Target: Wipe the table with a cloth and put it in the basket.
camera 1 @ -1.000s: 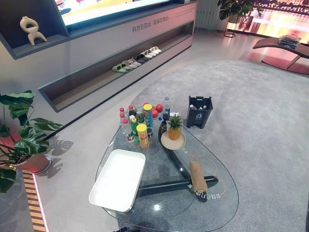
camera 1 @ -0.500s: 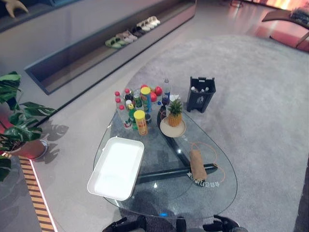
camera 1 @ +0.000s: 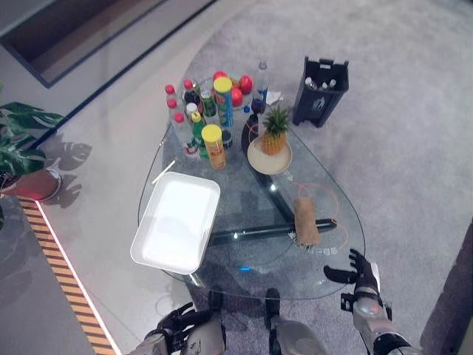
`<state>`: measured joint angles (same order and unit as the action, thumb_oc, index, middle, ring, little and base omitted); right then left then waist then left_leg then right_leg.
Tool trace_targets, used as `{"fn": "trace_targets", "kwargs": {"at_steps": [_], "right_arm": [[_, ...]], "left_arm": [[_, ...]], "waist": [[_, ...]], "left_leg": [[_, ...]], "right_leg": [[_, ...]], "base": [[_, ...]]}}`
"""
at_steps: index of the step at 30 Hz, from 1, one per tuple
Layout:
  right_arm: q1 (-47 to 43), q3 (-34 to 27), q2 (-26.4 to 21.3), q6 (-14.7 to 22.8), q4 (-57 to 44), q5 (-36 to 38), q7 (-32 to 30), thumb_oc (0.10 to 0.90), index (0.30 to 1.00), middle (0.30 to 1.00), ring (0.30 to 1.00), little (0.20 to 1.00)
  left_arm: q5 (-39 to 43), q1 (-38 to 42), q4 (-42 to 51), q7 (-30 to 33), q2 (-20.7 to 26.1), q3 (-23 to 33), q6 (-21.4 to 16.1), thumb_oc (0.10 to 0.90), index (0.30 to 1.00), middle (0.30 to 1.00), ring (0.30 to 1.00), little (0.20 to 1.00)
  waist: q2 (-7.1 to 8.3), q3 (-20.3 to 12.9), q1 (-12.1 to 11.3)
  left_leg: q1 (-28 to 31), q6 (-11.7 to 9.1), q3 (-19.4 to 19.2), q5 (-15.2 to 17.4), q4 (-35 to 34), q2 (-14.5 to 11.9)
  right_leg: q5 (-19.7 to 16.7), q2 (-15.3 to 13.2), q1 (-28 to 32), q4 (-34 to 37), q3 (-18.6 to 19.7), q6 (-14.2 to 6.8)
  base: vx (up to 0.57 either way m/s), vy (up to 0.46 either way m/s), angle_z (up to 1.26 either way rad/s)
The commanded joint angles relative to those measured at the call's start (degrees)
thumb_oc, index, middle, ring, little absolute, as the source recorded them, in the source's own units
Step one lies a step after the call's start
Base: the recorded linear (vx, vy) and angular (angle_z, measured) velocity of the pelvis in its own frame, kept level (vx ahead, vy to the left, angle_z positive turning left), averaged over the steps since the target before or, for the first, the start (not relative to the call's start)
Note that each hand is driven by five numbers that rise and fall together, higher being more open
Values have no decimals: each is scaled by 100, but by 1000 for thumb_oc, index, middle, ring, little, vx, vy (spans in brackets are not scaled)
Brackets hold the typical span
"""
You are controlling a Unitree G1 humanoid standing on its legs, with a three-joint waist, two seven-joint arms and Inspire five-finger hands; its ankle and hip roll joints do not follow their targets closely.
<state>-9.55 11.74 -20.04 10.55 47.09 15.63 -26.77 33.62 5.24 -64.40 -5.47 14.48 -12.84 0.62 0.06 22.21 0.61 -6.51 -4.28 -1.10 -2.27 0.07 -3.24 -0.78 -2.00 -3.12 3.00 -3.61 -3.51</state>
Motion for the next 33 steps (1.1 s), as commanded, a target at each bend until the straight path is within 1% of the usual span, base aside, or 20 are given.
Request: {"fn": "trace_targets", "kwargs": {"at_steps": [1,4,5,6,10,11,12,13,14,16,17,18,19,20,21,22,25,27,31,33], "right_arm": [[-191,103,-478,135,-998,-253,-666,800,900,900,900,900],[-436,79,-608,264,-1074,-200,-771,800,900,900,900,900],[-650,50,-748,294,-1180,-134,-849,800,900,900,900,900],[-675,46,-764,311,-1191,-132,-867,800,900,900,900,900],[-1159,-38,-970,294,-1381,179,-819,800,900,900,900,900],[-1272,-32,-995,323,-1402,375,-633,800,900,900,900,900],[-1311,-30,-1005,331,-1405,383,-629,800,900,900,900,900],[-1304,4,-931,461,-1496,25,-864,800,900,900,900,900],[-1323,135,-789,160,-1834,22,-1183,800,900,900,900,900],[-1323,192,-679,16,-2240,-192,-1430,800,900,900,900,900],[-1309,263,-600,-2,-2676,-437,-1752,800,900,900,900,900],[-1306,274,-585,-26,-2735,-471,-1792,800,900,900,900,900],[-1314,306,-540,-25,-3160,-717,-2052,800,900,900,900,900],[-1326,324,-502,-154,-3393,-855,-2142,800,900,900,900,900],[-1333,333,-477,-285,-3564,-959,-2196,800,900,900,900,900],[-1334,335,-470,-316,-3610,-987,-2214,800,900,900,900,900],[-1402,421,-506,-697,-4045,-1067,-2365,800,900,900,900,900],[-1440,451,-538,-837,-4189,-1065,-2436,800,900,900,900,900],[-1455,523,-557,-916,-4308,-1079,-2564,800,900,900,900,900],[-1435,531,-559,-878,-4312,-1108,-2593,800,900,900,900,900]], "left_arm": [[228,-167,121,93,3,-279,-5,800,900,900,900,900],[171,-56,186,-8,66,-351,7,800,900,900,900,900],[237,36,245,-75,116,-453,-25,800,900,900,900,900],[258,47,254,-81,121,-463,-30,800,900,900,900,900],[556,230,469,64,191,-568,-95,800,900,900,900,900],[587,288,494,105,206,-574,-112,800,900,900,900,900],[595,309,500,121,209,-576,-111,800,900,900,900,900],[613,308,507,128,190,-581,-159,800,900,900,900,900],[730,278,572,190,99,-664,-274,800,900,900,900,900],[834,238,721,286,23,-704,-309,800,900,900,900,900],[929,227,898,382,-22,-717,-306,800,900,900,900,900],[949,228,927,401,-28,-721,-301,800,900,900,900,900],[1042,223,1065,530,-71,-758,-320,800,900,900,900,900],[1077,210,1122,573,-93,-772,-334,800,900,900,900,900],[1081,196,1151,586,-110,-772,-351,800,900,900,900,900],[1078,192,1157,587,-115,-771,-354,800,900,900,900,900],[1210,194,1314,661,-125,-833,-426,800,900,900,900,900],[1296,193,1393,692,-123,-837,-467,800,900,900,900,900],[1384,180,1612,831,-112,-847,-446,800,900,900,900,900],[1407,150,1655,853,-102,-853,-437,800,900,900,900,900]], "waist": [[37,91,110],[26,208,115],[7,318,126],[3,329,128],[-43,602,151],[-50,658,156],[-54,675,158],[-72,707,165],[-129,758,203],[-162,758,237],[-184,759,256],[-187,759,258],[-202,759,276],[-215,759,288],[-223,759,295],[-225,759,297],[-258,759,323],[-278,759,326],[-308,759,312],[-315,759,304]], "left_leg": [[-509,291,-118,419,783,416],[-752,273,-122,421,963,441],[-957,257,-113,426,1123,469],[-982,255,-111,428,1142,472],[-1368,254,-158,477,1434,513],[-1445,255,-174,473,1459,516],[-1468,256,-178,472,1466,517],[-1536,250,-165,457,1484,524],[-1726,253,-168,449,1576,554],[-1889,271,-191,462,1653,578],[-2056,291,-233,452,1685,603],[-2084,294,-242,450,1691,606],[-2258,316,-262,430,1722,623],[-2349,325,-268,422,1738,636],[-2407,333,-275,417,1743,642],[-2423,336,-278,415,1743,644],[-2682,352,-311,385,1768,656],[-2824,352,-319,372,1798,662],[-3106,339,-332,356,1882,674],[-3208,333,-320,399,1987,675]], "right_leg": [[133,-161,-789,-956,-79,-64],[122,-167,-1019,-1090,-86,-46],[115,-170,-1206,-1199,-84,-32],[115,-171,-1228,-1212,-84,-31],[92,-200,-1609,-1407,-63,-25],[77,-201,-1695,-1434,-52,-27],[72,-201,-1723,-1444,-48,-28],[61,-192,-1787,-1462,-41,-26],[40,-199,-1984,-1535,-2,-31],[43,-215,-2174,-1623,37,-29],[22,-225,-2353,-1652,65,-22],[18,-226,-2382,-1658,71,-22],[-12,-224,-2570,-1694,105,-17],[-28,-220,-2672,-1714,128,-18],[-36,-215,-2744,-1729,147,-18],[-39,-214,-2764,-1733,153,-17],[-74,-196,-3054,-1779,201,-8],[-87,-186,-3199,-1807,208,0],[-139,-192,-3492,-1853,188,3],[-132,-193,-3584,-1903,183,2]], "base": [[-107,52,7],[-78,9,4],[-76,10,2],[-88,17,3],[-81,21,2],[-97,21,2],[-64,34,1],[-57,90,-2],[-52,105,-6],[-38,115,-4],[-40,97,1],[-46,102,0],[-21,82,-3],[-17,95,-8],[-3,57,-9],[0,56,-4],[9,69,2],[17,58,-2],[11,19,-1],[34,1,-1]]}}
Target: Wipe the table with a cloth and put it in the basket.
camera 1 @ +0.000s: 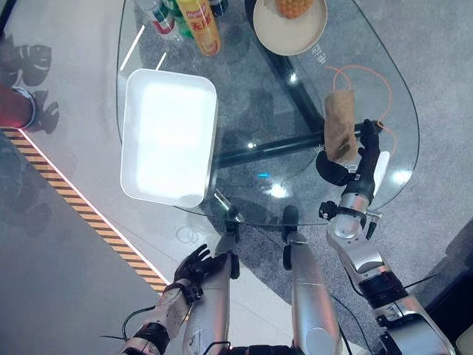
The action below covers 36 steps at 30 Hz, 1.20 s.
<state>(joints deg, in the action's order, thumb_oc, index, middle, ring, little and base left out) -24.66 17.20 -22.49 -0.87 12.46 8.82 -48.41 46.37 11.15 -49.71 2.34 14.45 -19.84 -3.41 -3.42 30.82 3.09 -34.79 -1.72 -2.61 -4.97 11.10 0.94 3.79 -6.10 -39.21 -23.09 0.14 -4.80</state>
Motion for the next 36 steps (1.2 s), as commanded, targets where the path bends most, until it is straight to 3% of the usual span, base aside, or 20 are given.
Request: {"fn": "trace_targets", "kwargs": {"at_steps": [1,10,15,36], "right_arm": [[46,3,-313,276,-838,-451,-462,800,900,900,900,900],[-214,-95,-452,293,-687,-444,-873,800,900,900,900,900],[-384,-130,-528,315,-614,-308,-991,800,900,900,900,900],[-1210,-61,-802,163,237,53,-1418,800,900,900,900,900]], "left_arm": [[196,-441,202,48,-87,-153,-33,800,900,900,900,900],[300,-421,359,68,-10,-120,119,800,900,900,900,900],[1003,-435,574,20,-21,-84,179,800,900,900,900,900],[1182,-114,716,193,119,-188,337,800,900,900,900,900]], "waist": [[31,-103,50],[-8,-103,-15],[-69,-103,-61],[-222,-103,-251]], "left_leg": [[-461,70,-164,681,944,261],[-917,42,-114,689,1193,242],[-1232,40,-64,675,1283,222],[-1979,-18,16,581,1481,226]], "right_leg": [[-591,216,-50,675,-201,130],[-620,198,-503,479,-265,110],[-623,199,-876,337,-259,92],[-621,237,-1641,28,-358,76]], "base": [[35,-1,0],[36,-17,3],[23,-9,0],[0,-8,2]]}}
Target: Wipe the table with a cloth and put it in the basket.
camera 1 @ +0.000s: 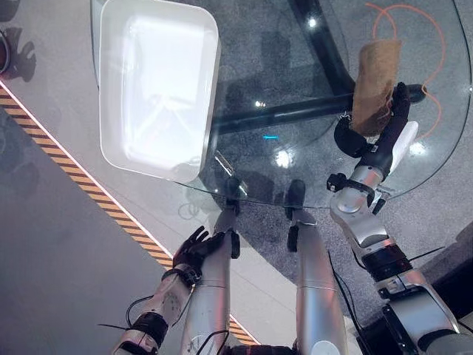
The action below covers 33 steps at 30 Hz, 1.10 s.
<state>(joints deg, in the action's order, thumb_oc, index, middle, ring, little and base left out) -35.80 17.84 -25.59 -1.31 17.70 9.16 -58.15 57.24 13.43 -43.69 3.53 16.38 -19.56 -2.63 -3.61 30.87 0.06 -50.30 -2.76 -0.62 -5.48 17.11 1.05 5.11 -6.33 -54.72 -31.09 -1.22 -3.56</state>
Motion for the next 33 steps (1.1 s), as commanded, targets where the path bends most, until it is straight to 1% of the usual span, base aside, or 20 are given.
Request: {"fn": "trace_targets", "kwargs": {"at_steps": [1,3,8,12,16,19,23,25,26,27,28,33], "right_arm": [[-153,-135,-517,205,-230,45,-473,800,900,900,900,900],[-276,-147,-565,233,-91,123,-553,800,900,900,900,900],[-505,-229,-691,103,74,205,-686,800,900,900,900,900],[-629,-236,-769,-169,108,279,-665,800,900,900,900,900],[-697,-225,-830,-435,301,560,-750,800,900,900,900,900],[-754,-227,-879,-389,512,764,-699,800,900,900,900,900],[-782,-232,-884,-319,543,764,-598,800,900,900,900,900],[-786,-233,-887,-326,507,775,-571,591,721,721,721,691],[-788,-233,-891,-331,497,768,-548,396,554,554,554,496],[-793,-226,-901,-362,461,778,-540,180,368,368,368,280],[-786,-223,-903,-377,433,785,-527,100,300,300,300,200],[-786,-212,-875,-394,398,749,-463,100,300,300,300,200]], "left_arm": [[107,-324,118,85,-71,-218,273,800,900,900,900,900],[145,-280,102,97,-64,-237,280,800,900,900,900,900],[177,-236,129,173,-32,-276,313,800,900,900,900,900],[193,-243,146,176,-2,-242,351,800,900,900,900,900],[184,-245,159,127,10,-228,343,800,900,900,900,900],[200,-221,181,112,20,-226,360,800,900,900,900,900],[274,-229,242,170,31,-256,363,800,900,900,900,900],[296,-235,269,186,37,-256,382,800,900,900,900,900],[290,-246,264,176,31,-255,378,800,900,900,900,900],[289,-257,268,175,26,-259,380,800,900,900,900,900],[298,-259,274,169,29,-255,386,800,900,900,900,900],[316,-252,280,158,2,-242,370,800,900,900,900,900]], "waist": [[-211,-107,44],[-217,-107,27],[-227,-107,-10],[-235,-107,-31],[-253,-107,-48],[-269,-107,-58],[-282,-107,-62],[-285,-107,-64],[-286,-107,-66],[-285,-107,-67],[-285,-107,-65],[-289,-107,-65]], "left_leg": [[-458,82,-182,632,893,217],[-523,71,-169,640,937,224],[-615,70,-127,640,963,241],[-644,65,-107,648,970,251],[-676,57,-115,644,976,252],[-689,55,-115,652,985,255],[-693,60,-106,648,972,275],[-688,58,-104,645,963,280],[-689,56,-103,643,959,281],[-687,55,-105,641,958,281],[-682,55,-106,640,955,282],[-705,52,-110,642,955,279]], "right_leg": [[-750,261,-119,809,-226,-46],[-744,264,-172,770,-229,-47],[-754,265,-268,730,-235,-61],[-743,266,-305,705,-240,-60],[-736,268,-330,700,-235,-59],[-736,260,-342,703,-233,-63],[-753,272,-362,712,-221,-67],[-755,275,-359,719,-220,-70],[-751,276,-358,722,-220,-69],[-748,276,-357,721,-219,-66],[-746,278,-354,723,-218,-64],[-733,279,-380,710,-211,-65]], "base": [[-1,-5,5],[1,-3,2],[0,0,0],[0,0,0],[0,0,0],[0,0,0],[0,0,0],[0,0,0],[0,0,0],[0,0,0],[0,0,0],[0,0,0]]}}
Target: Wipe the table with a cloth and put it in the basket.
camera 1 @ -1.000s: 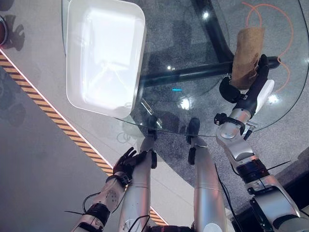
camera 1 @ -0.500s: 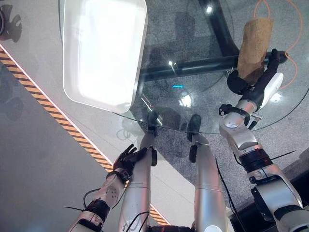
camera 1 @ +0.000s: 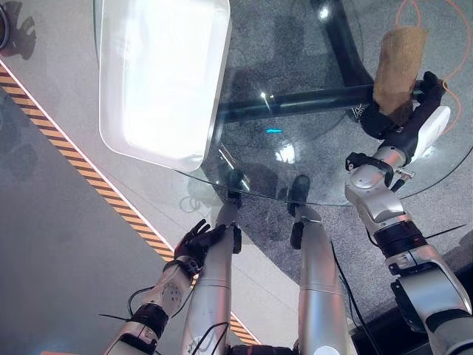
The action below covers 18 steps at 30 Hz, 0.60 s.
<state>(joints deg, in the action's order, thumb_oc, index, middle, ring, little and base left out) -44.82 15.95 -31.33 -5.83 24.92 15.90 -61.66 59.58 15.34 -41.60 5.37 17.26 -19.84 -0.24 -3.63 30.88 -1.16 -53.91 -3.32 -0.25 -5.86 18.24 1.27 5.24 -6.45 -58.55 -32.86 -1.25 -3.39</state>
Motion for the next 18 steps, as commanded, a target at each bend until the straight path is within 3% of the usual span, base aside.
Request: {"fn": "trace_targets", "kwargs": {"at_steps": [1,18], "right_arm": [[119,-24,-296,63,-328,62,-111,100,300,300,300,200],[146,-117,-279,133,-434,-267,-444,100,300,300,300,200]], "left_arm": [[82,-442,69,-23,-91,-214,128,800,900,900,900,900],[49,-510,56,-52,-150,-199,117,800,900,900,900,900]], "waist": [[-287,-108,58],[-297,-108,59]], "left_leg": [[-344,106,-149,682,844,254],[-264,129,-185,718,817,255]], "right_leg": [[-746,289,2,885,-208,-84],[-727,302,52,898,-200,-98]], "base": [[0,0,0],[0,0,0]]}}
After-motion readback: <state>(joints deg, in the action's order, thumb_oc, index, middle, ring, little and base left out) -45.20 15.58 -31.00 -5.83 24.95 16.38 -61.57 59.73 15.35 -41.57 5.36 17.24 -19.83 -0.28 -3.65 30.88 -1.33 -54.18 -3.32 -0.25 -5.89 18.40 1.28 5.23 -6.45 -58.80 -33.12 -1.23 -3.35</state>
